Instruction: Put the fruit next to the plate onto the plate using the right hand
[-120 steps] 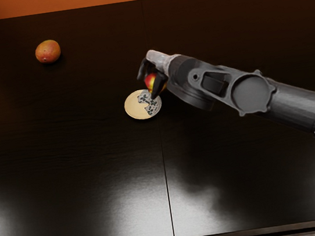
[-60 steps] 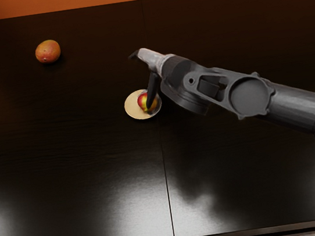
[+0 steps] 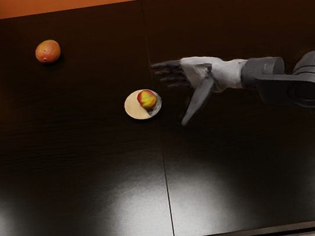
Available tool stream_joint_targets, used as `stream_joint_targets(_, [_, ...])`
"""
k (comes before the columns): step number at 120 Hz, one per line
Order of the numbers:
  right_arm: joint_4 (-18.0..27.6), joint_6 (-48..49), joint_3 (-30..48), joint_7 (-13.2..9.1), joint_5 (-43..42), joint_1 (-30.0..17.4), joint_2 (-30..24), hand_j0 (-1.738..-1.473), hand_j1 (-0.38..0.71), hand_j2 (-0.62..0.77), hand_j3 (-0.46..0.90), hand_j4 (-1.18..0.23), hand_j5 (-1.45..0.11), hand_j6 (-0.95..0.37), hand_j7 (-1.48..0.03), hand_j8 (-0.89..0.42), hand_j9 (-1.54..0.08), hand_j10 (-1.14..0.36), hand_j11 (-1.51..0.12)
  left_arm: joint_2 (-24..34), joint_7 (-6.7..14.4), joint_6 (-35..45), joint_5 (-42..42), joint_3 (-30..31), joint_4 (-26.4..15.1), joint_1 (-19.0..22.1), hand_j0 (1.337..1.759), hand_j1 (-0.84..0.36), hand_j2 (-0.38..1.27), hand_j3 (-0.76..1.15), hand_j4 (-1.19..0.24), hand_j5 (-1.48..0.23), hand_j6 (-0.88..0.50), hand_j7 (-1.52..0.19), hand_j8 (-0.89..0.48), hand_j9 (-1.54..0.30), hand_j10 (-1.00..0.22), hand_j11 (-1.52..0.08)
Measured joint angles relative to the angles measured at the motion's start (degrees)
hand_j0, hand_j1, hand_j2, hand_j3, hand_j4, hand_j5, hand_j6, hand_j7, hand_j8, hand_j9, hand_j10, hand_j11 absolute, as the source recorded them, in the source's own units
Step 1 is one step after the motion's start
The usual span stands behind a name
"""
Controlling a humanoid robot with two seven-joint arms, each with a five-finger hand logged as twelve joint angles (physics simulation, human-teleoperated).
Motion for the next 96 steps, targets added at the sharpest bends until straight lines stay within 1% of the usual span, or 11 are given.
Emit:
stream_joint_targets(7, [0.2, 4.0, 3.0, 5.4, 2.0, -4.6, -3.7, -1.658, -0.31, 0.0, 0.0, -0.04, -0.05, -0.04, -0.05, -0.04, -0.05, -0.04, -0.05, 0.0, 0.0, 0.0, 0.0, 0.0, 0.0, 0.0, 1.658, 0.34, 0.0, 0.0, -0.01, -0.01, -0.01, -0.01, -0.01, -0.01, -0.01, -0.01])
stream_joint_targets(19, [0.4, 7.3, 7.3, 12.9, 6.4, -10.8, -10.5, -1.658, -0.31, 0.0, 0.0, -0.04, -0.05, -0.04, -0.05, -0.04, -0.05, -0.04, -0.05, 0.0, 0.0, -0.1, 0.0, 0.0, 0.0, 0.0, 1.658, 0.34, 0.0, 0.0, -0.01, -0.01, -0.01, -0.01, -0.01, -0.01, -0.01, -0.01])
stream_joint_targets(25, [0.3, 8.1, 10.3, 15.4, 7.9, -13.9, -12.8, -1.658, -0.31, 0.0, 0.0, -0.04, -0.05, -0.04, -0.05, -0.03, -0.05, -0.04, -0.05, 0.0, 0.0, -0.1, 0.0, 0.0, 0.0, 0.1, 1.658, 0.34, 0.0, 0.0, -0.01, -0.01, -0.01, -0.01, -0.01, -0.01, -0.01, -0.01])
stream_joint_targets(31, [0.1, 8.6, 13.8, 16.9, 8.9, -16.9, -14.2, -1.658, -0.31, 0.0, 0.0, -0.03, -0.04, -0.03, -0.04, -0.03, -0.04, -0.03, -0.04, 0.0, 0.0, -0.1, -0.1, 0.0, 0.0, 0.1, 1.658, 0.34, 0.0, 0.0, -0.01, -0.01, -0.01, -0.01, -0.01, -0.01, -0.01, -0.01])
stream_joint_targets(37, [-0.3, 8.9, 18.0, 17.9, 9.5, -20.2, -15.1, -1.658, -0.31, 0.0, 0.0, -0.03, -0.04, -0.03, -0.04, -0.03, -0.04, -0.03, -0.04, 0.0, 0.0, 0.0, -0.1, 0.0, 0.0, 0.1, 1.658, 0.34, 0.0, 0.0, -0.01, -0.01, -0.01, -0.01, -0.01, -0.01, -0.01, -0.01])
stream_joint_targets(45, [-1.0, 9.1, 23.6, 18.6, 10.2, -24.2, -15.7, -1.658, -0.31, 0.0, 0.0, -0.03, -0.04, -0.03, -0.04, -0.03, -0.04, -0.03, -0.04, 0.0, 0.0, 0.0, -0.1, 0.0, 0.0, 0.1, 1.658, 0.34, 0.0, 0.0, -0.01, -0.01, -0.01, -0.01, -0.01, -0.01, -0.01, -0.01])
stream_joint_targets(54, [-2.3, 9.3, 27.4, 19.1, 11.2, -27.1, -16.1, -1.658, -0.31, 0.0, 0.0, -0.03, -0.04, -0.03, -0.04, -0.03, -0.04, -0.03, -0.04, 0.0, 0.0, 0.0, -0.1, 0.0, 0.0, 0.1, 1.658, 0.34, 0.0, 0.0, -0.01, -0.01, -0.01, -0.01, -0.01, -0.01, -0.01, -0.01])
stream_joint_targets(71, [-4.2, 9.4, 30.7, 19.4, 12.0, -29.5, -16.4, -1.658, -0.31, 0.0, 0.0, -0.03, -0.04, -0.03, -0.04, -0.03, -0.04, -0.03, -0.04, 0.0, 0.0, 0.0, -0.1, 0.0, 0.0, 0.1, 1.658, 0.34, 0.0, 0.0, -0.01, -0.01, -0.01, -0.01, -0.01, -0.01, -0.01, -0.01])
stream_joint_targets(96, [-5.1, 9.4, 34.2, 19.4, 12.6, -32.0, -16.4, -1.658, -0.31, 0.0, 0.0, -0.03, -0.04, -0.03, -0.04, -0.03, -0.04, -0.03, -0.04, 0.0, 0.0, 0.0, -0.1, 0.0, 0.0, 0.1, 1.658, 0.34, 0.0, 0.0, -0.01, -0.01, -0.01, -0.01, -0.01, -0.01, -0.01, -0.01])
